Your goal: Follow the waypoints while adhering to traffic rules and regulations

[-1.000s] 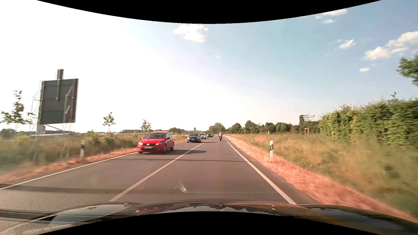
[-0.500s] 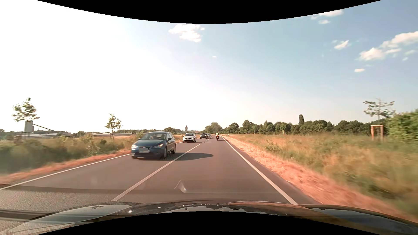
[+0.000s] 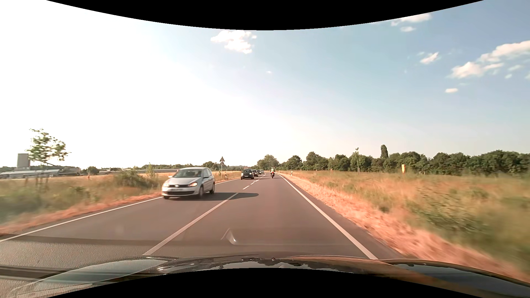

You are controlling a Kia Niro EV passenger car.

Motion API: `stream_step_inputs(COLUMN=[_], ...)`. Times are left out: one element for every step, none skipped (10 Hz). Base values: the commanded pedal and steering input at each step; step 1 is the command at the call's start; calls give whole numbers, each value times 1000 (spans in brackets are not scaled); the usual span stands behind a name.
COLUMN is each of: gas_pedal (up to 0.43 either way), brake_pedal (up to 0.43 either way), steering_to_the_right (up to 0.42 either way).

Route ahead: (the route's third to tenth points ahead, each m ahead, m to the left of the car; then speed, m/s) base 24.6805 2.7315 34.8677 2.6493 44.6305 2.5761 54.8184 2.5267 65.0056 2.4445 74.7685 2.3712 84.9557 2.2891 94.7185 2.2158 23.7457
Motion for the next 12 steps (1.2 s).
stream_step_inputs(gas_pedal=[441, 441, 441, 441, 441, 441, 441, 441, 441, 441, 441, 441], brake_pedal=[0, 0, 0, 0, 0, 0, 0, 0, 0, 0, 0, 0], steering_to_the_right=[2, 2, 0, 0, 0, 1, 2, 5, 4, 2, 0, -1])
